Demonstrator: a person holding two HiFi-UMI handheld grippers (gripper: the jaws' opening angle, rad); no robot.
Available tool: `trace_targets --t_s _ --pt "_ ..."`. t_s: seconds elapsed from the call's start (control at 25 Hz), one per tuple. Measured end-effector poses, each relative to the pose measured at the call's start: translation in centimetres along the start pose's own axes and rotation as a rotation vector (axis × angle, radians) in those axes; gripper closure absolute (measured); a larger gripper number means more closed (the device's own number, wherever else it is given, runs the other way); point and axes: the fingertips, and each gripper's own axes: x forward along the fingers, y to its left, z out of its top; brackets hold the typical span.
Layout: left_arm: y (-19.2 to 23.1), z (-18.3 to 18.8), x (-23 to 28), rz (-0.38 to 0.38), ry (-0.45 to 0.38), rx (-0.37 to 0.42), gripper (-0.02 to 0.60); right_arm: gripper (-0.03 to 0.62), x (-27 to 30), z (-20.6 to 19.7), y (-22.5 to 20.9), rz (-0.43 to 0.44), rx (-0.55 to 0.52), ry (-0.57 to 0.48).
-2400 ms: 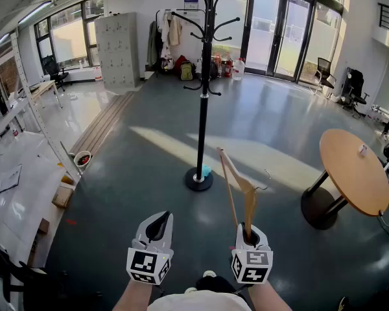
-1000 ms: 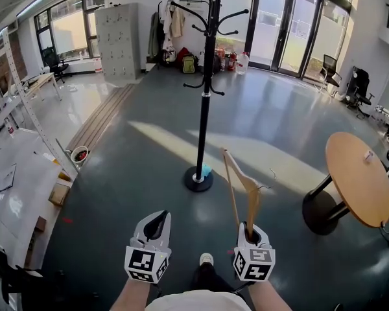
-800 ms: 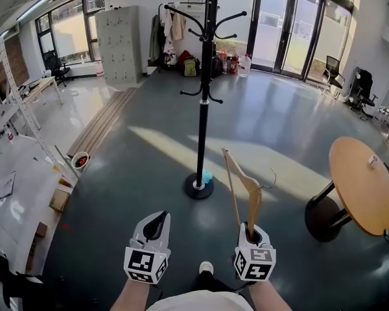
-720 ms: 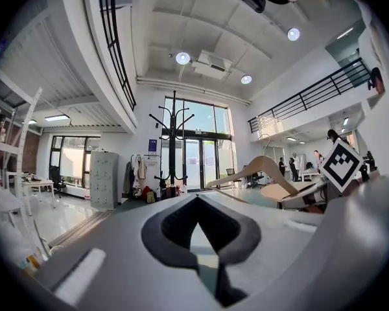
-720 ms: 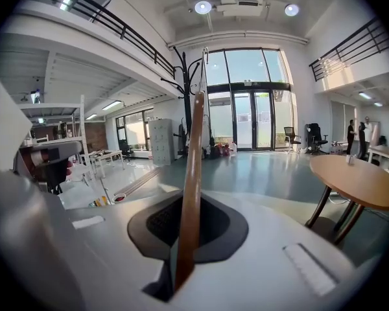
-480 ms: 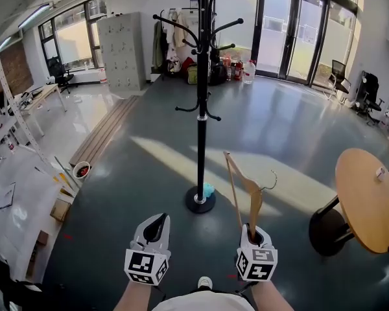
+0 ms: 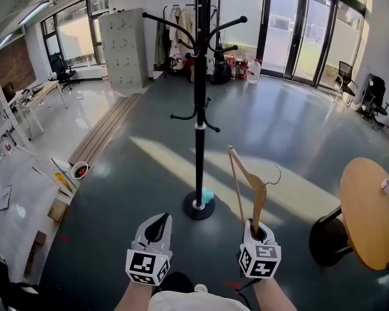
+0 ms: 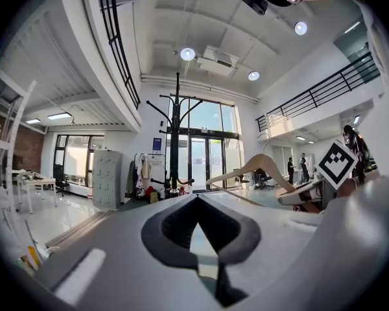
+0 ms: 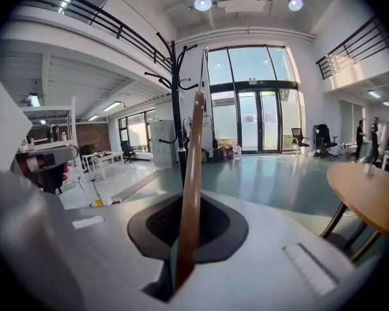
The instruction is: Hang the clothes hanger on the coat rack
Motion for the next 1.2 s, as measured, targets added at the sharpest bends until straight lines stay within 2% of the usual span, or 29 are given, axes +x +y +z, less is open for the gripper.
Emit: trace_targets --t_s 0.28,0.6,0.92,1.2 --pt "3.6 -0.8 5.4 0.0 0.012 -0.013 0.581 0.557 5.1 2.6 -1.3 -0.026 0.023 -0.005" --pt "8.7 0.6 13.7 -0.055 -0.023 0.008 0.581 0.557 12.9 7.7 -1.5 -0.073 -0.001 -0.037" --pt "12.7 2.0 19.4 -0.106 -0.047 0.033 0.581 0.557 20.4 17.5 -1.1 -0.097 -0.091 -0.125" --pt "16.1 0.6 22.3 -0.129 -0.018 0.033 0.581 0.557 26.0 24.6 0.3 -0.09 -0.139 -0.154"
